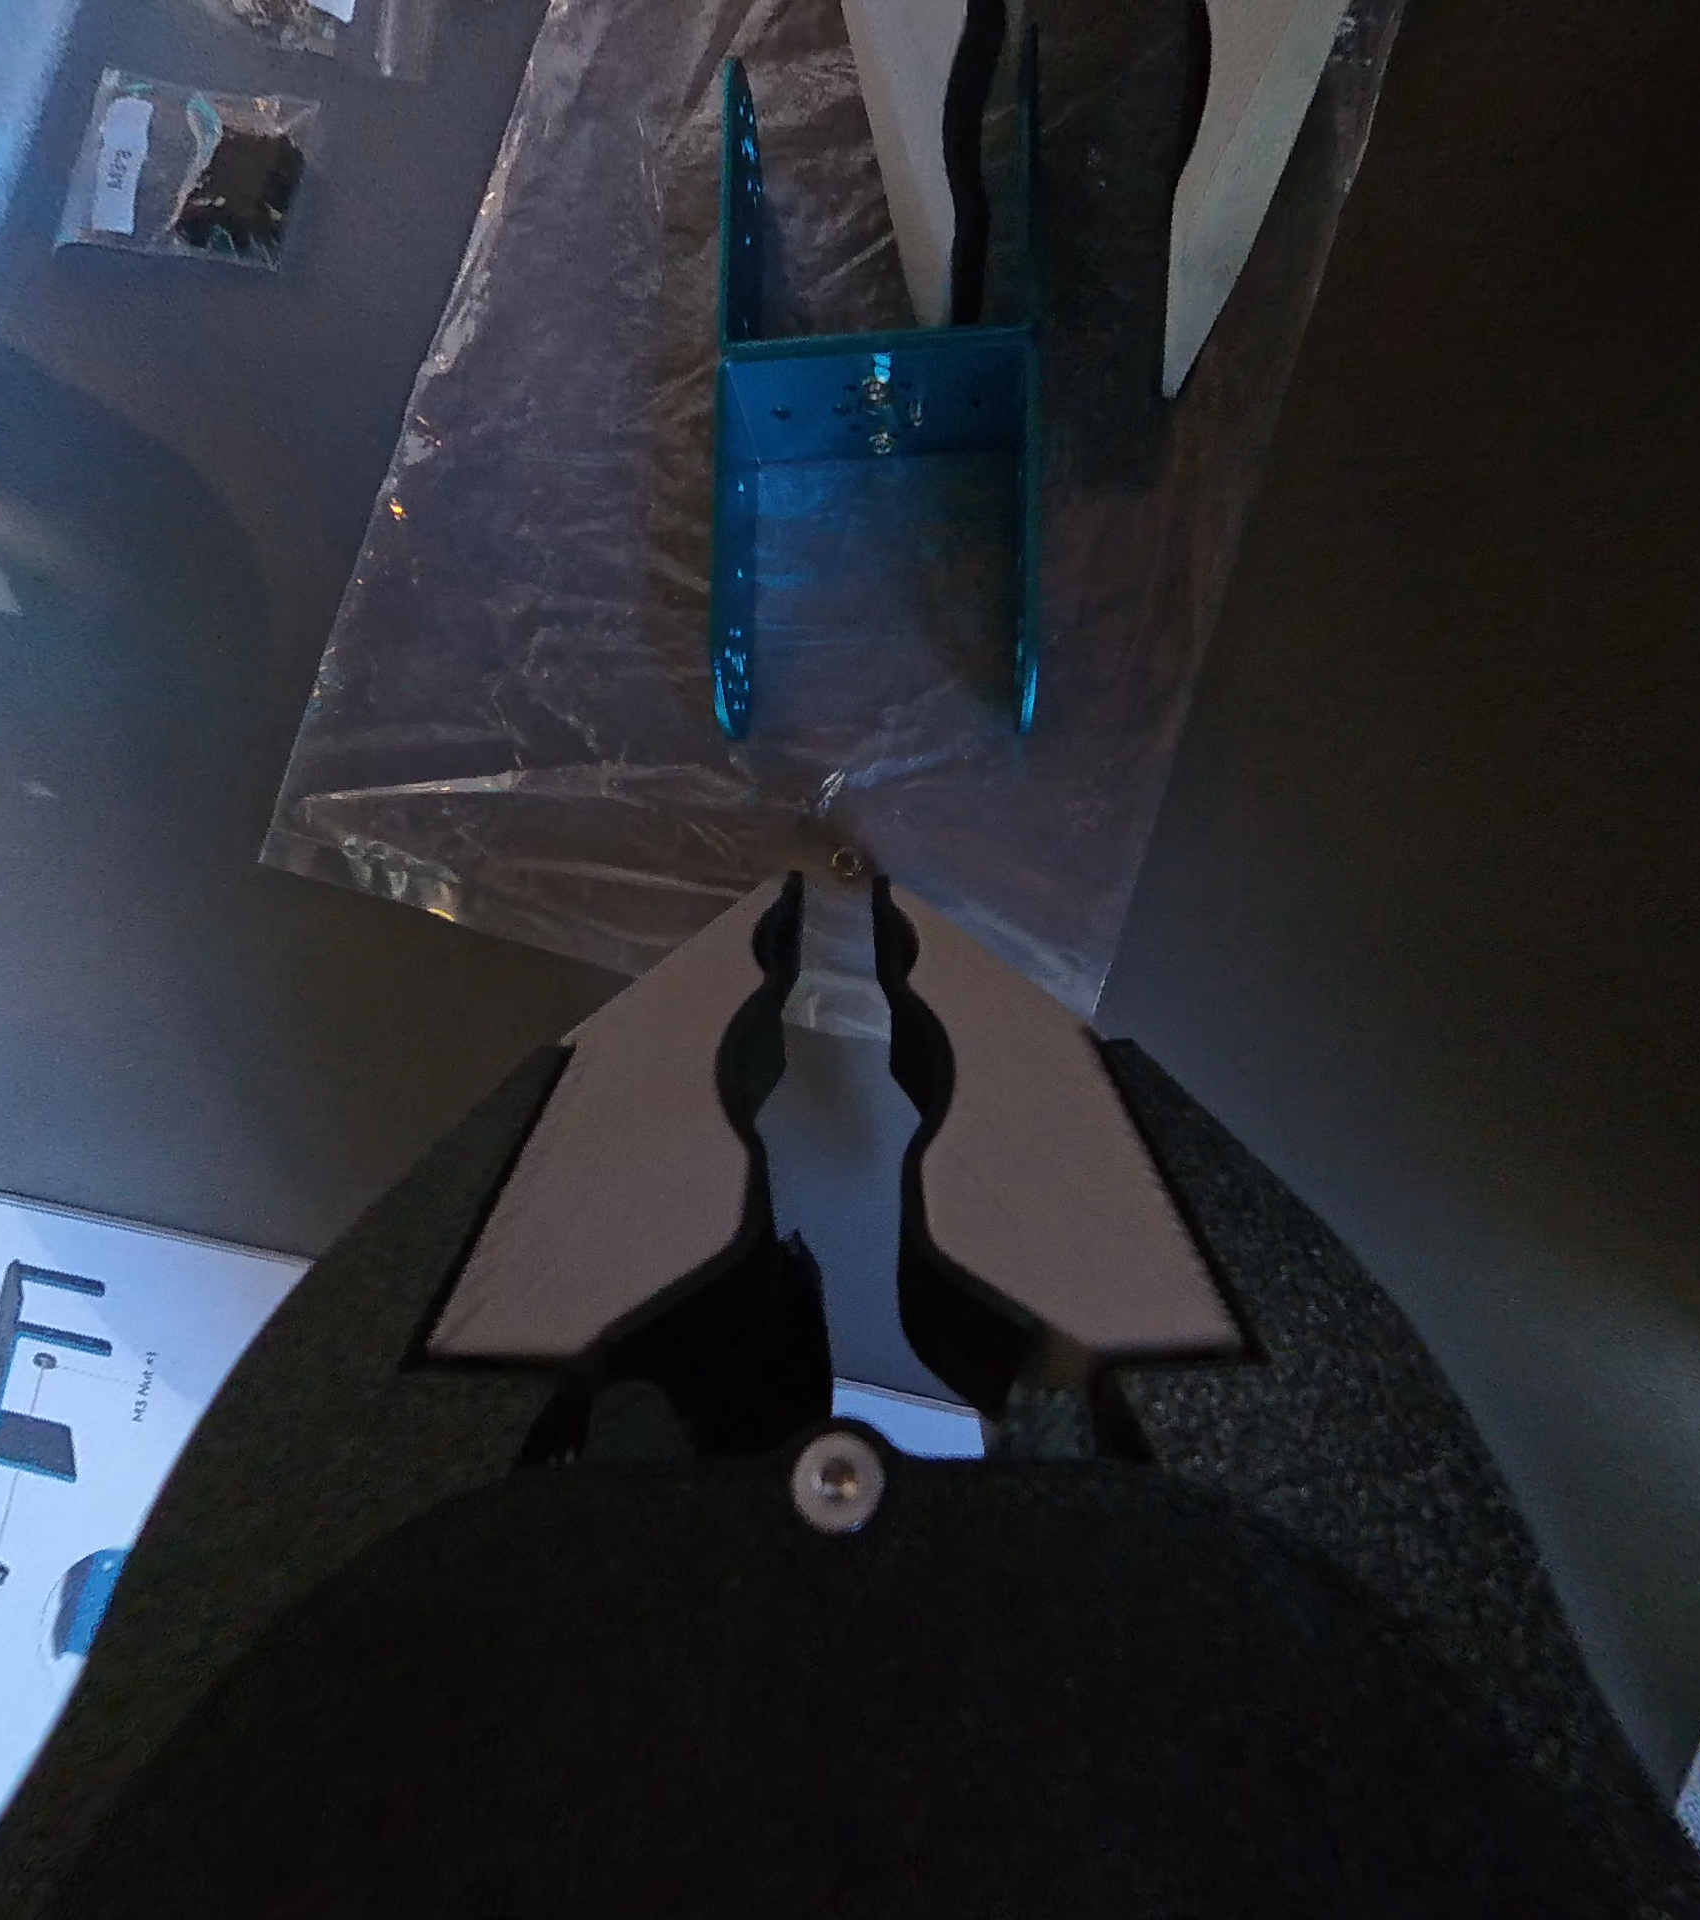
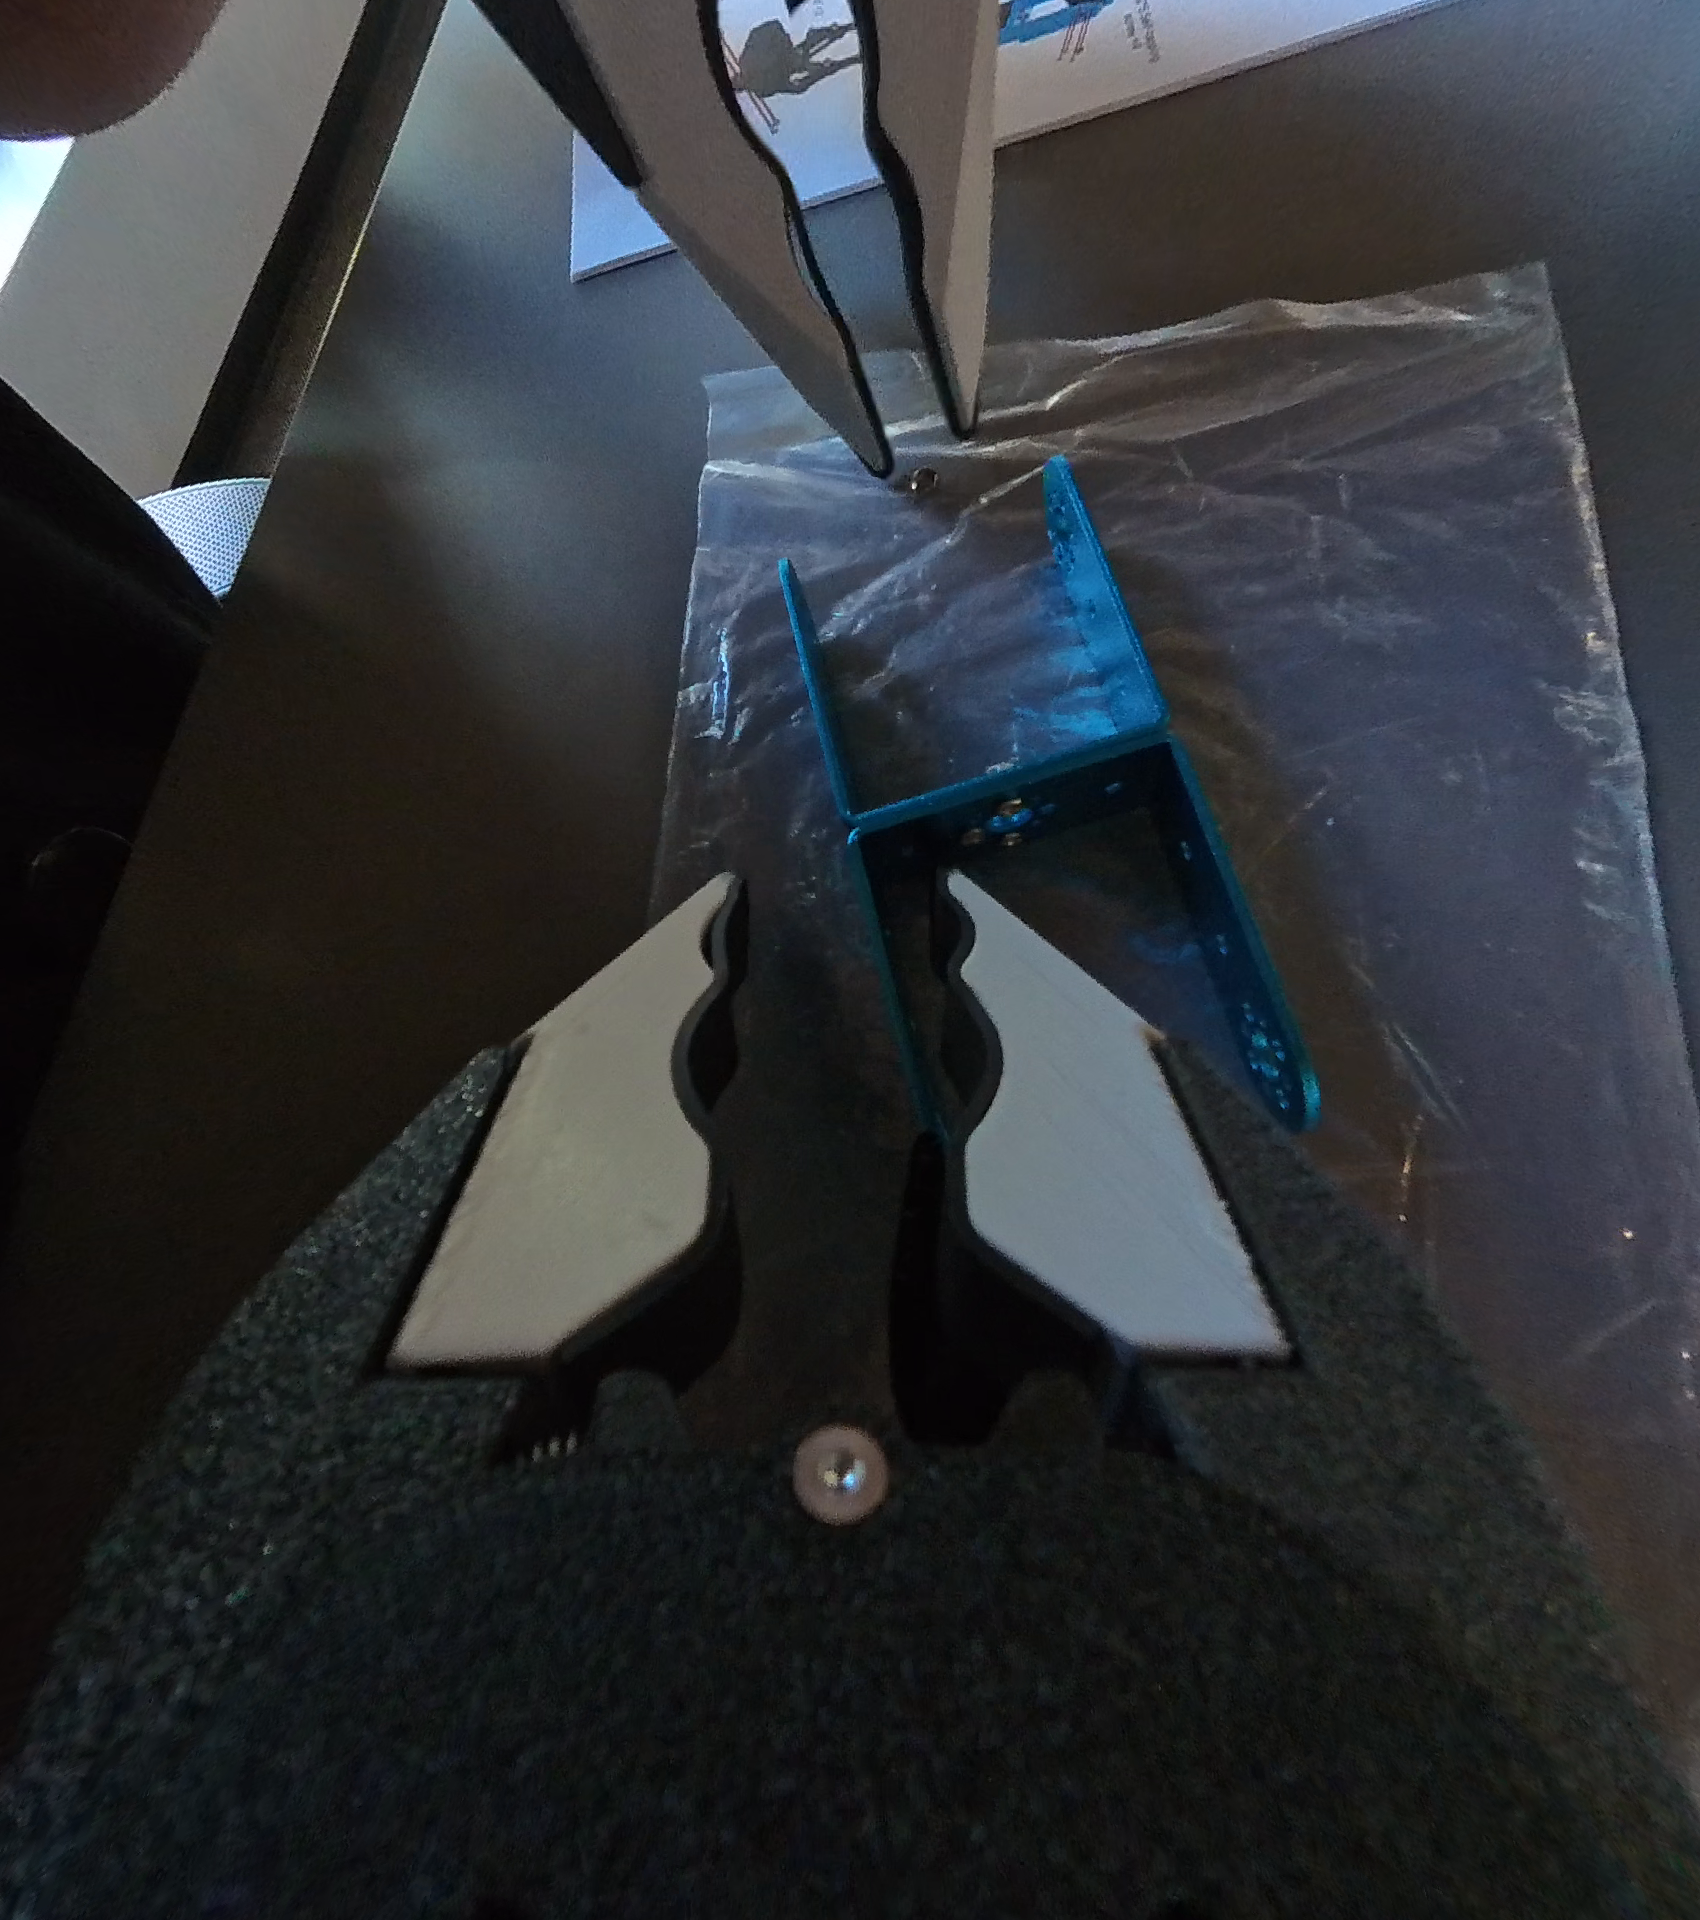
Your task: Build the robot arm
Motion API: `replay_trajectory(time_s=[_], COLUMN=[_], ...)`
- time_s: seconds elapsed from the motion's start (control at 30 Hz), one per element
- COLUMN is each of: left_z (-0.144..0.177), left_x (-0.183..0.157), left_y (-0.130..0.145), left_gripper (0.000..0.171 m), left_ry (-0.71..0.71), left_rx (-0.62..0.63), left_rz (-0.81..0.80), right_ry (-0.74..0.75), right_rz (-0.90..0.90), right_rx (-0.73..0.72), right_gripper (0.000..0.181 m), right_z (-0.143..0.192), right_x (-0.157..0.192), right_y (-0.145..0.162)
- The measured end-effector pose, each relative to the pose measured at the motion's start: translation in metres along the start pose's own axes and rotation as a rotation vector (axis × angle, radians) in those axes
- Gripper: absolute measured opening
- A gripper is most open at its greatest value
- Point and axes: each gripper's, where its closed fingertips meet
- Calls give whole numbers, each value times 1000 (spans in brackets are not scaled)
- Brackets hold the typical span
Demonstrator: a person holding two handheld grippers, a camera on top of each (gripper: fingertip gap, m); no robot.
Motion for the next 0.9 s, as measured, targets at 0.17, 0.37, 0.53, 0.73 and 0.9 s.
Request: replay_trajectory(time_s=[0.17,0.37,0.53,0.73,0.9], left_z=[-3,-5,-6,-2,-3], left_x=[0,-3,-4,-1,-1], left_y=[-1,-3,-3,-14,-9], left_gripper=[8,4,3,0,0], left_ry=[15,26,26,13,29], left_rx=[2,28,80,22,6], left_rz=[34,53,39,22,65], right_ry=[-1,-5,-4,5,10], right_rz=[5,5,7,2,-6], right_rx=[4,5,6,-1,-5], right_gripper=[35,35,35,35,35], right_z=[-1,-1,-1,0,1], right_x=[1,2,2,0,-2], right_y=[1,1,1,0,-1])
Point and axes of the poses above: each gripper's, where its closed fingertips meet, z back along the fingers, y out of its underside, x = y × z across the jaws, and after that the axes turned 8 degrees about -z, right-handed
